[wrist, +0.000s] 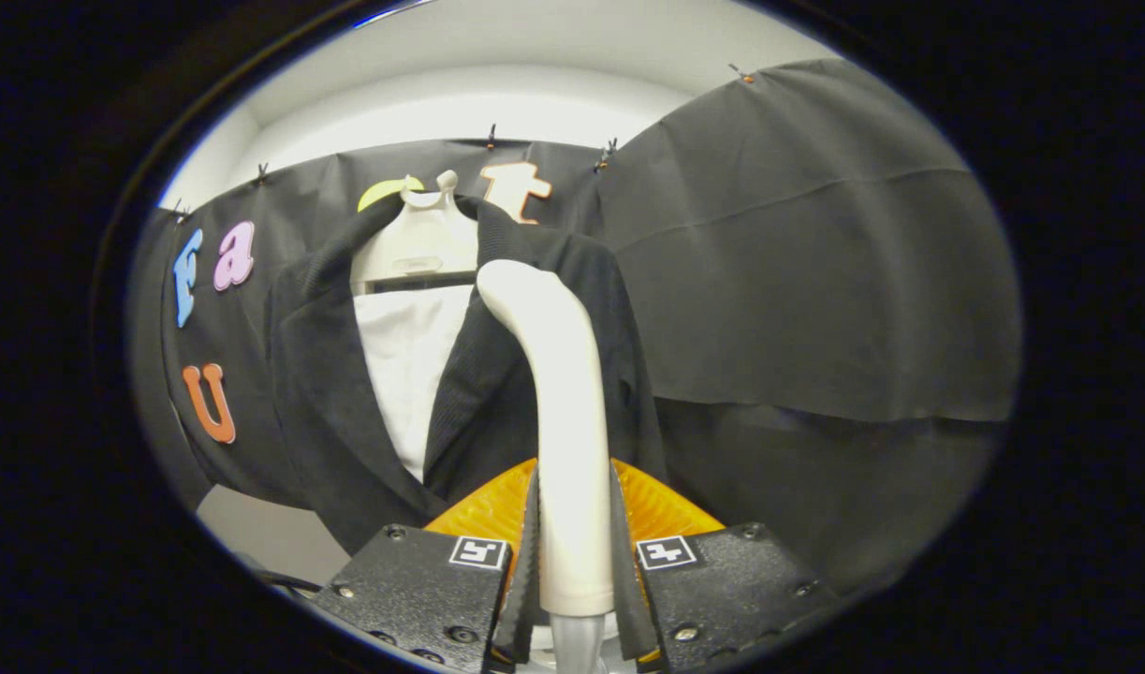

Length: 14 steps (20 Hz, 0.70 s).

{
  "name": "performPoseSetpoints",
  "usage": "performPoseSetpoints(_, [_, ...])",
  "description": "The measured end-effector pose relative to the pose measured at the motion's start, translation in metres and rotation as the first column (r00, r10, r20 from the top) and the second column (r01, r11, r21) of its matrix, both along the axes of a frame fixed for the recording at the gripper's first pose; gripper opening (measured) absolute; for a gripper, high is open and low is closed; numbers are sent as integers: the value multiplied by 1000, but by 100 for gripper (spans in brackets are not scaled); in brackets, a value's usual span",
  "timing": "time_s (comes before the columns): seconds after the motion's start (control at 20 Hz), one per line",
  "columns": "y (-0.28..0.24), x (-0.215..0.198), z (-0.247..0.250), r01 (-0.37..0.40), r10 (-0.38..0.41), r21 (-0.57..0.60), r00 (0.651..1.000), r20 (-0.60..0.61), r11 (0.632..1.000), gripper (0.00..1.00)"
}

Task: Iron the clothes twice with a garment steamer, once on the left side and once on the right side.

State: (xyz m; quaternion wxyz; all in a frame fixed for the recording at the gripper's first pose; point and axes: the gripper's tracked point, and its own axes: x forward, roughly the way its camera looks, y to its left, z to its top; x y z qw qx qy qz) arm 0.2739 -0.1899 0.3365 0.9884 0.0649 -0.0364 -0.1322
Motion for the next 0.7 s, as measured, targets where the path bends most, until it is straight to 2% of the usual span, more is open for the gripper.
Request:
performPoseSetpoints(0.2, [5,7,-7,30,-31,-26,999,-27,999,37])
performPoseSetpoints(0.7, [17,7,-49,27,-32,-48,994,-107,998,37])
